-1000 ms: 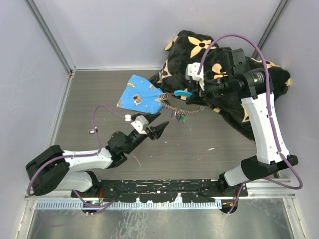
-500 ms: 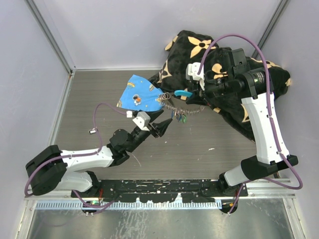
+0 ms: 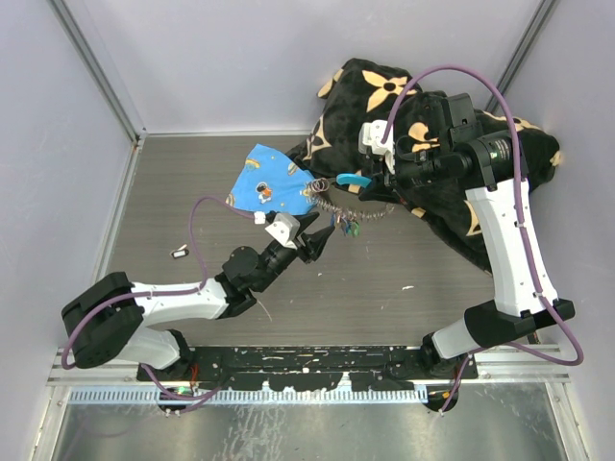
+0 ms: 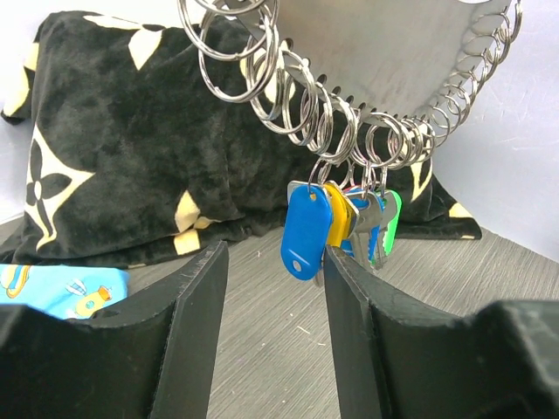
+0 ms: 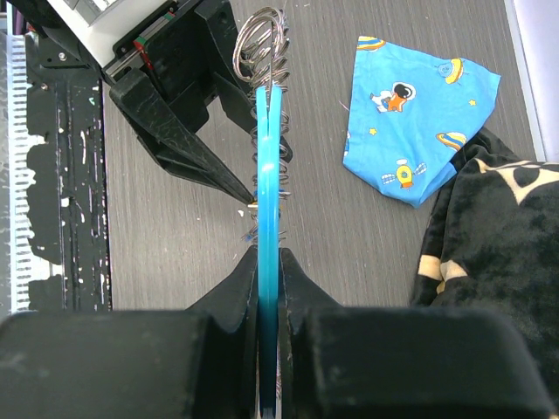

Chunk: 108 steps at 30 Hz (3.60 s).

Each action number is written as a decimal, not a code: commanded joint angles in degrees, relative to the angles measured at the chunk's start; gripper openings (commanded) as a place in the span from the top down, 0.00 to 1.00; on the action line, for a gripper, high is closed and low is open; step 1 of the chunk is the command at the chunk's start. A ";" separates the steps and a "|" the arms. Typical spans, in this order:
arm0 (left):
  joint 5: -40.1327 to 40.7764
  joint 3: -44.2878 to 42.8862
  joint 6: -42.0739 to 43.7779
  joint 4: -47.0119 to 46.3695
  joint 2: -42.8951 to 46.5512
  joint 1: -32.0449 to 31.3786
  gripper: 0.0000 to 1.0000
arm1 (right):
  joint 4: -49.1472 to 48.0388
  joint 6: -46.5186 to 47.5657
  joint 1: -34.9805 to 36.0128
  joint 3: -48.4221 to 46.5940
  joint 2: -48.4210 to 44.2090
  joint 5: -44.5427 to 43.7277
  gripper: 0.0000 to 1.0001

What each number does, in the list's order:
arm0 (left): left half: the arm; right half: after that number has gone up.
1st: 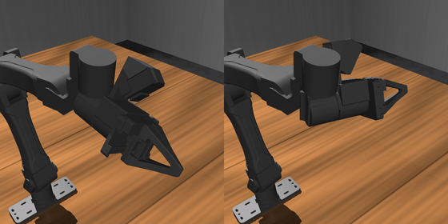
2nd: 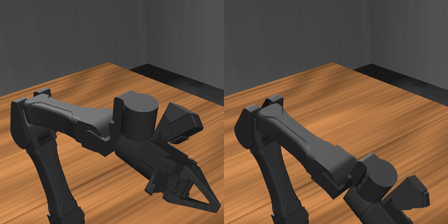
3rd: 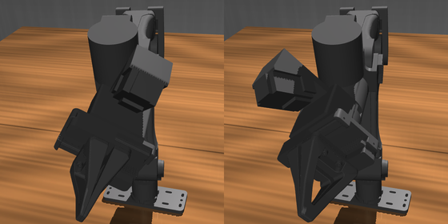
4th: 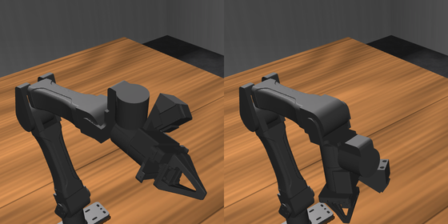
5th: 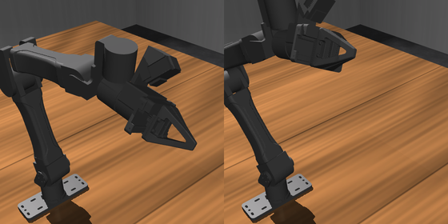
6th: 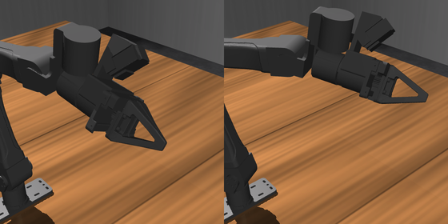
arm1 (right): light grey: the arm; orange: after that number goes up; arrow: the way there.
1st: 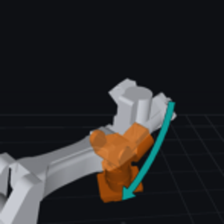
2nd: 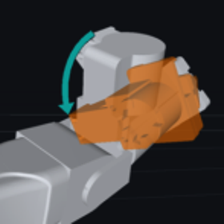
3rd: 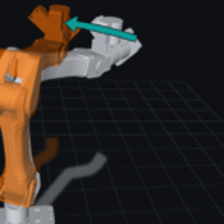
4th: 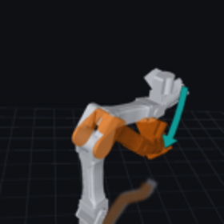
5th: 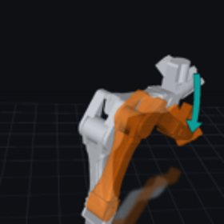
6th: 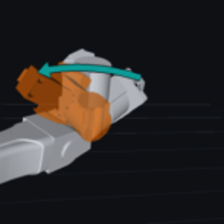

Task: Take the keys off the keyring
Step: Pick up the key from the keyring.

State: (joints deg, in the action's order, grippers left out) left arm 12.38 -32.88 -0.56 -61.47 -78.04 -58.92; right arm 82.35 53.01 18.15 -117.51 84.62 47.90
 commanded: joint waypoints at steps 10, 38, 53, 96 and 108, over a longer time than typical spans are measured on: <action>1.80 -3.17 0.82 -2.82 -0.24 -0.61 0.52 | -1.97 -0.37 -0.24 -1.23 -2.09 2.81 0.99; 11.59 -7.25 6.24 -4.31 -5.13 -3.59 0.52 | -2.57 -0.91 -0.95 -0.80 -2.53 3.59 0.99; 14.26 -8.37 10.21 -9.53 -8.16 -4.37 0.52 | -3.16 -1.49 -1.49 0.00 -2.97 4.06 0.99; 10.60 -8.83 9.50 -8.75 -8.79 -4.37 1.00 | -5.31 -3.34 -3.66 3.27 -3.89 5.27 0.99; 6.31 -4.91 5.16 -2.71 -3.70 -4.40 1.00 | -11.45 -9.86 -7.13 8.11 -4.20 6.80 0.98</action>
State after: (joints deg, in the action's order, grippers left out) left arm 20.97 -38.50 6.31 -64.71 -85.73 -63.05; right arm 76.36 46.54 12.16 -109.67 82.70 50.96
